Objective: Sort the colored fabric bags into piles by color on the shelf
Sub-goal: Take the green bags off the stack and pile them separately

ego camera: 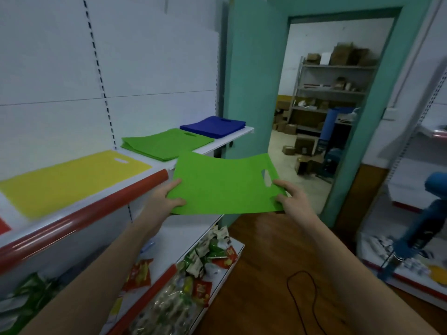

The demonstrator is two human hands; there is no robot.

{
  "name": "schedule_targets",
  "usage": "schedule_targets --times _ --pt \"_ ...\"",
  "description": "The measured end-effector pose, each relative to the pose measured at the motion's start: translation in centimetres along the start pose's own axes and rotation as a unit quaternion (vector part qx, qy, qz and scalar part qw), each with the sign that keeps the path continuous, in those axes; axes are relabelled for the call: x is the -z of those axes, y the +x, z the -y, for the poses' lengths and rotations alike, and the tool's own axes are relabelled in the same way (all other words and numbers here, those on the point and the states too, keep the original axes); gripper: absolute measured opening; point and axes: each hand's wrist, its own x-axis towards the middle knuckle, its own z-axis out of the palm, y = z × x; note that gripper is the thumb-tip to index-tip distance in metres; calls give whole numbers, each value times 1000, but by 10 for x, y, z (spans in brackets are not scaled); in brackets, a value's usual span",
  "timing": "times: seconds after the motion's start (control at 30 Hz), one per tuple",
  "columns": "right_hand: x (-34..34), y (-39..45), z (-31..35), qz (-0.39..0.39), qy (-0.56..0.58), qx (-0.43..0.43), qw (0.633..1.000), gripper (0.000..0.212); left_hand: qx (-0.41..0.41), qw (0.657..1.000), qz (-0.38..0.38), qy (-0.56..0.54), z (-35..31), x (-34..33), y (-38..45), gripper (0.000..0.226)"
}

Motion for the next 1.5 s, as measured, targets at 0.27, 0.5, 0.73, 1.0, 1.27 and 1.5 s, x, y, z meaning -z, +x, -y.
schedule_targets --times 0.27,0.5,0.73,1.0,1.27,1.5 --pt "3 86 -30 2 11 -10 1000 42 23 999 10 -47 6 -33 75 63" --pt "0 194 -45 48 35 16 998 41 29 997 -53 -47 -2 -61 133 65" --pt "-22 302 -46 160 49 55 984 42 40 987 -157 19 -29 -72 163 65" --pt "-90 382 2 251 22 131 959 38 98 952 -274 101 -54 -41 174 64" --pt "-197 449 27 306 -80 207 926 38 186 907 -312 213 -37 7 210 55" --pt "-258 485 41 357 -213 257 872 41 241 863 -316 311 -13 33 249 47"
